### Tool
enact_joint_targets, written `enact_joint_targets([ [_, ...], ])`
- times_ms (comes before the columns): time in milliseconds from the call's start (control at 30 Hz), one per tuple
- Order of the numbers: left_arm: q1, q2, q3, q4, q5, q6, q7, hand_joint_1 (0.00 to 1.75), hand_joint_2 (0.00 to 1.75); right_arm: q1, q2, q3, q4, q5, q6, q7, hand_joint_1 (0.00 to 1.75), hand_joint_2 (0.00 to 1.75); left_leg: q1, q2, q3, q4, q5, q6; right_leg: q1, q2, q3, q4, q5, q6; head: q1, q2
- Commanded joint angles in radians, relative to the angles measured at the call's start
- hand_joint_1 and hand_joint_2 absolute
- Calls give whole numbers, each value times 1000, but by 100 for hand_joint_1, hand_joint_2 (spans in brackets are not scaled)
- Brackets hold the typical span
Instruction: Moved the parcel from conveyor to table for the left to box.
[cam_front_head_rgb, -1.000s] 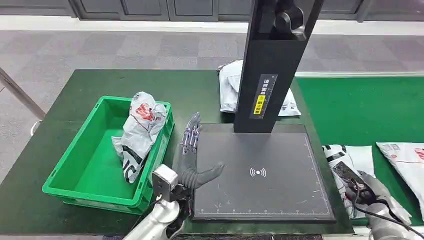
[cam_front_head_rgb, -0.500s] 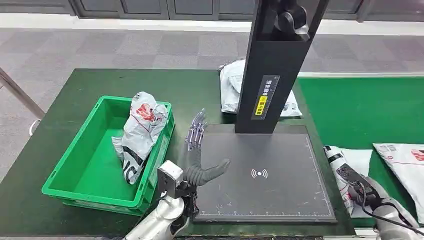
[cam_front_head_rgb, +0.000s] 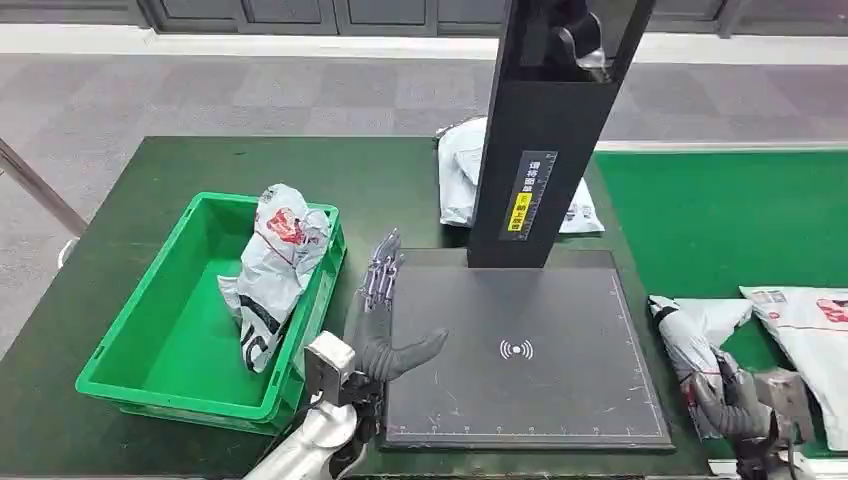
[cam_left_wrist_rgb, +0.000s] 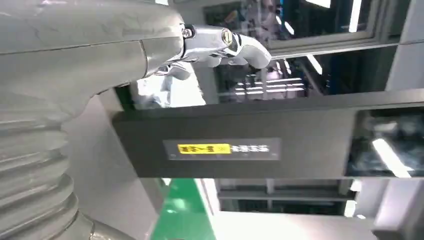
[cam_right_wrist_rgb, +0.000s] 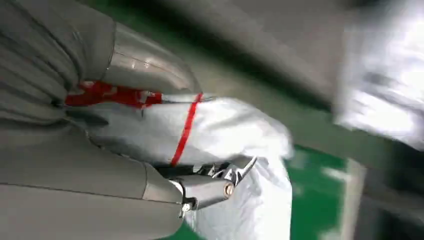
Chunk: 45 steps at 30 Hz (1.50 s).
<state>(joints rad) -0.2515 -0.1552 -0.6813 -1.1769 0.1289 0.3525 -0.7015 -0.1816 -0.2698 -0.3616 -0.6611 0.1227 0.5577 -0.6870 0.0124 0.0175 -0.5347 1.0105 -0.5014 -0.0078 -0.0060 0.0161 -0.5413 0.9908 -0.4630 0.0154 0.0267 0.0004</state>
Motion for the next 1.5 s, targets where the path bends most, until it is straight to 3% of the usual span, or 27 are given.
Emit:
enact_joint_targets([
  [33,10,38,4,-7,-13,11,15,0,175,-22,275,-261,-409,-423,98,-11,175,175,-4,7,-7,-3,3,-3,-4,7,-15,6,1,-3,-1,0],
  [133,7,35,11,-4,-10,5,20,0,175,-7,312,-325,-505,-495,115,-11,175,175,-6,0,-11,-2,7,-5,-4,0,-25,9,1,-4,-1,0],
  [300,12,37,19,-5,-6,-4,23,0,175,11,353,-314,-622,-596,136,-11,175,175,-7,-14,-12,-2,13,-8,-5,-13,-27,12,0,-5,-1,0],
  [467,29,37,33,-16,-5,-15,22,0,175,43,363,-248,-747,-661,122,-11,175,175,-6,-13,-13,-2,14,-7,-6,-12,-27,11,1,-5,-1,0],
  [1067,26,36,34,-16,-5,-16,23,0,175,46,361,-244,-749,-664,122,-11,175,175,-7,-15,-13,-1,15,-5,-8,-14,-26,10,2,-4,-1,0],
  [1267,19,26,36,-10,-4,-29,27,0,175,73,341,-157,-761,-694,131,6,175,175,-7,-14,-14,-2,16,-5,-8,-14,-27,10,2,-4,-1,0],
  [1300,20,26,35,-11,-6,-24,28,0,175,73,343,-154,-780,-616,82,-11,175,175,-8,-14,-13,-1,15,-5,-8,-13,-26,11,2,-4,-1,0],
  [1333,26,28,37,-17,-7,-14,28,0,175,75,372,-192,-880,-398,-60,-11,175,175,-7,-14,-13,-2,16,-5,-8,-13,-27,10,2,-4,-1,0],
  [1367,33,32,40,-26,-8,-3,27,0,175,106,354,-106,-1003,-108,-313,-11,175,175,-8,-14,-14,-1,15,-5,-9,-13,-27,11,2,-4,-1,0],
  [1400,42,38,44,-36,-9,8,24,0,175,171,194,164,-999,157,-690,-11,23,175,-8,-14,-15,-1,16,-5,-9,-14,-28,11,2,-5,-1,0],
  [1433,46,42,44,-40,-8,6,22,0,175,163,135,275,-829,294,-1106,-11,0,175,-10,-12,-15,0,15,-5,-11,-12,-30,13,1,-4,-1,0],
  [1467,45,40,43,-40,-8,4,21,0,175,137,160,261,-745,498,-1219,15,0,175,-9,-11,-16,0,15,-5,-10,-10,-30,13,2,-4,-1,0],
  [1500,44,37,41,-37,-8,-2,20,0,175,116,217,148,-710,851,-1256,140,0,175,-8,-9,-13,-1,15,-5,-9,-8,-27,10,3,-4,-1,0],
])
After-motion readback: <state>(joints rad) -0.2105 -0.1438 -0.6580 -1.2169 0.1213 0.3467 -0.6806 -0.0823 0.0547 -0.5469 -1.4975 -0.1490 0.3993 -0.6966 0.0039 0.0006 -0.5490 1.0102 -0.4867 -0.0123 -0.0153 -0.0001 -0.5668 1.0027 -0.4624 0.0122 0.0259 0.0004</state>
